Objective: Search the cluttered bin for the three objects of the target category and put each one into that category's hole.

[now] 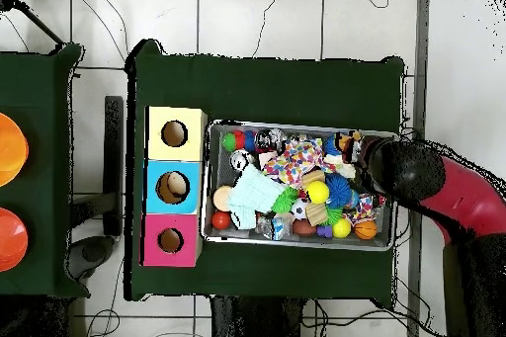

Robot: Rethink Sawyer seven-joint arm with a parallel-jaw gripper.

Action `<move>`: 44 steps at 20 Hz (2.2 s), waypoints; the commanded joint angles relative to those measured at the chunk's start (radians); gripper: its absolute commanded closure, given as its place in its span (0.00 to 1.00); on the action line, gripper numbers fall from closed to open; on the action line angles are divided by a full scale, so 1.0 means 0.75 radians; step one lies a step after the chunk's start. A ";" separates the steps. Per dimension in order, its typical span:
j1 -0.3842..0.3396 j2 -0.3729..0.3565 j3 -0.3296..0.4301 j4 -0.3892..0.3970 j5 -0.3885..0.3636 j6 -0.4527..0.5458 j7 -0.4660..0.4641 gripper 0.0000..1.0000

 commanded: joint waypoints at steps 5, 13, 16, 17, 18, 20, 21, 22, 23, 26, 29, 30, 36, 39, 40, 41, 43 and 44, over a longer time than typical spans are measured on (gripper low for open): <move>-0.006 0.048 0.094 0.076 -0.023 0.012 0.012 1.00; -0.062 0.157 0.137 0.052 -0.041 -0.048 -0.041 1.00; -0.056 0.135 0.134 0.068 -0.038 -0.040 -0.023 1.00; -0.053 0.122 0.132 0.072 -0.037 -0.034 -0.020 1.00; -0.055 0.112 0.133 0.076 -0.034 -0.029 -0.019 1.00; -0.059 0.109 0.136 0.075 -0.032 -0.025 -0.021 1.00; -0.062 0.108 0.138 0.074 -0.032 -0.026 -0.022 1.00; -0.066 0.106 0.136 0.077 -0.032 -0.027 -0.022 1.00; -0.070 0.100 0.134 0.086 -0.033 -0.035 -0.016 1.00; -0.075 0.090 0.133 0.098 -0.033 -0.041 -0.008 1.00; -0.078 0.090 0.134 0.102 -0.035 -0.051 -0.005 1.00; -0.078 0.092 0.133 0.100 -0.037 -0.053 -0.005 1.00; -0.076 0.100 0.130 0.096 -0.037 -0.049 0.000 1.00; -0.072 0.100 0.127 0.095 -0.041 -0.052 0.003 1.00; -0.072 0.099 0.126 0.096 -0.045 -0.056 0.002 1.00; -0.071 0.098 0.125 0.096 -0.047 -0.056 0.001 1.00; -0.069 0.096 0.123 0.097 -0.050 -0.058 0.001 1.00; -0.070 0.096 0.124 0.098 -0.051 -0.060 -0.001 1.00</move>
